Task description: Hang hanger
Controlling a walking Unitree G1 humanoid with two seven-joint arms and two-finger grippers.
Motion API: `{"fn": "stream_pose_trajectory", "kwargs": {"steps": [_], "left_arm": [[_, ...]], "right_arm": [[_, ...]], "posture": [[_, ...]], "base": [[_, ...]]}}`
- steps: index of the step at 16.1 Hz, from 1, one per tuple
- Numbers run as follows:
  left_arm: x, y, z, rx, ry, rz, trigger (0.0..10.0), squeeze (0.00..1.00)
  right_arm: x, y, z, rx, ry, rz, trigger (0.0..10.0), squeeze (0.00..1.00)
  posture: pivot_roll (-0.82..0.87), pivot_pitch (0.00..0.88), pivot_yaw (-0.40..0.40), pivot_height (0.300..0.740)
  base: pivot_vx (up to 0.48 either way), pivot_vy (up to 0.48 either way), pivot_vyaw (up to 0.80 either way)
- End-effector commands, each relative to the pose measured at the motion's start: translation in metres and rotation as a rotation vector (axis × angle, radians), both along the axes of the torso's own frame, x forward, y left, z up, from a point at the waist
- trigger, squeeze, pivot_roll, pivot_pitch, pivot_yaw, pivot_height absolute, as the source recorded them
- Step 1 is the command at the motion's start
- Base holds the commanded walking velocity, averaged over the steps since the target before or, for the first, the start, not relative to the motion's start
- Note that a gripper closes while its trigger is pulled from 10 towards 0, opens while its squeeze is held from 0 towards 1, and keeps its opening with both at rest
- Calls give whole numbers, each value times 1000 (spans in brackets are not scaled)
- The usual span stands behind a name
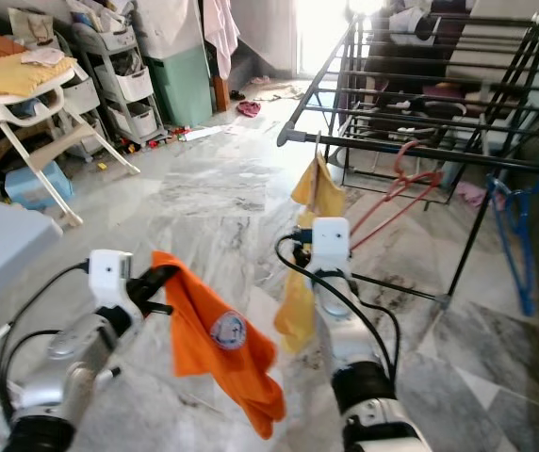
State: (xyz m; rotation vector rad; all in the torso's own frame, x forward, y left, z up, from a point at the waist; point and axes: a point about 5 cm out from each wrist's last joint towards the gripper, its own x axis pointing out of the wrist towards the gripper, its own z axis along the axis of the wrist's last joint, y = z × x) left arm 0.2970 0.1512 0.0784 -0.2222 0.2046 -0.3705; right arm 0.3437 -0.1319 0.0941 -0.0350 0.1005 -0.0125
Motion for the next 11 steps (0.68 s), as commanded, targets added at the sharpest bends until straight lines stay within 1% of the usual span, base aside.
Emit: {"fn": "stream_pose_trajectory", "kwargs": {"steps": [1, 2, 3, 4, 6, 10, 11], "left_arm": [[1, 3, 2, -2, 14, 24, 10000, 0], [1, 2, 3, -16, 10, 11, 10000, 0], [1, 1, 5, -25, -6, -3, 10000, 0], [1, 1, 6, -25, -14, -6, 10000, 0], [3, 2, 7, -19, -23, -5, 10000, 0], [3, 3, 7, -17, -17, -6, 10000, 0], [3, 2, 7, -18, -15, -9, 10000, 0]], "right_arm": [[-1, -3, 2, 0, -8, -11, 10000, 0], [-1, -2, 1, 27, 7, -14, 10000, 0], [-1, -1, 0, 57, 15, -8, 10000, 0], [-1, 0, 1, 60, 10, -2, 10000, 0], [-1, 3, 1, 52, 5, 13, 10000, 0], [-2, 4, 1, 50, 3, 13, 10000, 0], [-3, 3, 2, 65, 0, 7, 10000, 0]], "posture": [[-26, 0, 72, 740], [-27, 0, 72, 740], [-25, 0, 71, 740], [-25, 0, 70, 740], [-25, 0, 68, 740], [-24, 0, 71, 740], [-27, 0, 75, 740]], "base": [[0, 0, 0], [0, 0, 0], [0, 244, -494], [0, 244, -494], [0, 448, -800], [0, 468, -800], [0, 469, -800]]}}
